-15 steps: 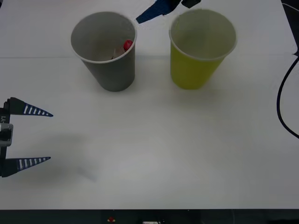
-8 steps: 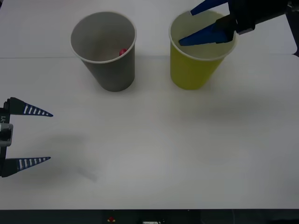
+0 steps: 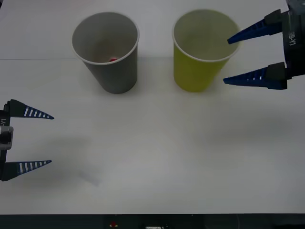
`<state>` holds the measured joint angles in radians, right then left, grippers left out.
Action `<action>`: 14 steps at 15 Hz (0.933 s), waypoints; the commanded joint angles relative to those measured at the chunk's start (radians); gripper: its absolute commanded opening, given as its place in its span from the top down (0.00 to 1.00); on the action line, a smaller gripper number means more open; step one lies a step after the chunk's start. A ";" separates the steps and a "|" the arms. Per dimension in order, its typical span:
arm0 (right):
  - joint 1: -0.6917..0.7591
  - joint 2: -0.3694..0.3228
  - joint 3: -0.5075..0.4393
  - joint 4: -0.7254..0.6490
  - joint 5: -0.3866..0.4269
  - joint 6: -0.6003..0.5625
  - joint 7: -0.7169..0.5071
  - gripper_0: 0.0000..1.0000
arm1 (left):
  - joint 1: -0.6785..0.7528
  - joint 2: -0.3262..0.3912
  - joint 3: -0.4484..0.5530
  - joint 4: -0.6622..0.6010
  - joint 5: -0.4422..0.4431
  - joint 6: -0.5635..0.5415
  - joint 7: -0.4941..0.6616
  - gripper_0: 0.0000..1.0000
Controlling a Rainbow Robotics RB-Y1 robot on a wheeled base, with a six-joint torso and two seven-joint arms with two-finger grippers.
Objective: Put the can into the green bin and the plastic bottle into the gray bin
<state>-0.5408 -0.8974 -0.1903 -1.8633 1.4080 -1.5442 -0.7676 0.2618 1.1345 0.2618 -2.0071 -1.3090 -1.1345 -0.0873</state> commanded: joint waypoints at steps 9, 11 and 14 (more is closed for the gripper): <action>0.302 -0.048 -0.173 0.082 -0.067 -0.027 0.399 0.00 | 0.000 0.000 0.000 0.000 0.000 0.000 0.000 0.00; 0.335 -0.058 -0.175 0.118 -0.073 -0.027 0.484 0.00 | 0.000 0.000 0.000 0.000 0.000 0.000 0.000 0.00; 0.391 -0.061 -0.175 0.145 -0.078 -0.027 0.587 0.00 | 0.000 0.000 0.000 0.000 0.000 0.000 0.000 0.00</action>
<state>-0.1667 -0.9578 -0.3652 -1.7254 1.3319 -1.5709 -0.2071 0.2618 1.1345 0.2618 -2.0071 -1.3090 -1.1345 -0.0873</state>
